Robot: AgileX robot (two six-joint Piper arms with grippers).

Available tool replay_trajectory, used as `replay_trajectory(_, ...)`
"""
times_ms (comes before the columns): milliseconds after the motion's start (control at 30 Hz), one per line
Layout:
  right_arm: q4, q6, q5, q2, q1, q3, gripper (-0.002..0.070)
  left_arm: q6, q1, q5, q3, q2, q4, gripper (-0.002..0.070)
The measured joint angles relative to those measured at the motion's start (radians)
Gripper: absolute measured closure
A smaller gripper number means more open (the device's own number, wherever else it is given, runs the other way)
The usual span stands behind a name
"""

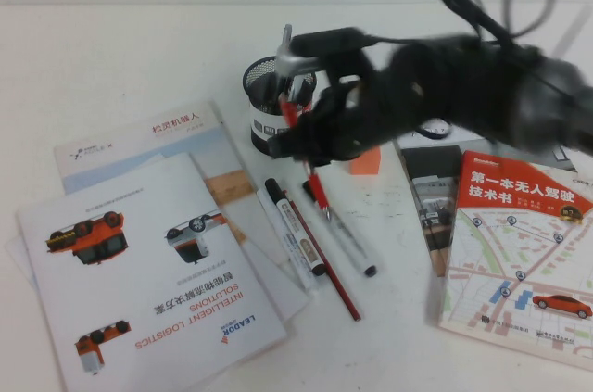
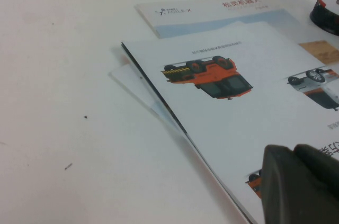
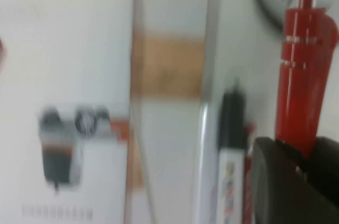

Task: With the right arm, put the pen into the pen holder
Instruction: Place the pen onto the pen holder

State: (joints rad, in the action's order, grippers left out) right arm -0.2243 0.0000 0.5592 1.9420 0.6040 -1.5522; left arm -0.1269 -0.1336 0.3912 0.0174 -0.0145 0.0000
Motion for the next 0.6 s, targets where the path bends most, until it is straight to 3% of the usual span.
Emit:
replay_trajectory(100,0.075,0.102,-0.298,-0.116,0.005,0.219,0.0589,0.0,0.0,0.0,0.0,0.0,0.0,0.0678)
replay_trajectory(200,0.297,0.335,-0.658,-0.18,-0.007,0.378,0.0589,0.0,0.0,0.0,0.0,0.0,0.0,0.0678)
replay_trajectory(367,0.606,0.542,-1.24,-0.143,-0.063,0.436,0.0589,0.0,0.0,0.0,0.0,0.0,0.0,0.0678)
replay_trajectory(600,0.59,0.506,-1.273,0.052,-0.069,0.222,0.0589,0.0,0.0,0.0,0.0,0.0,0.0,0.0678)
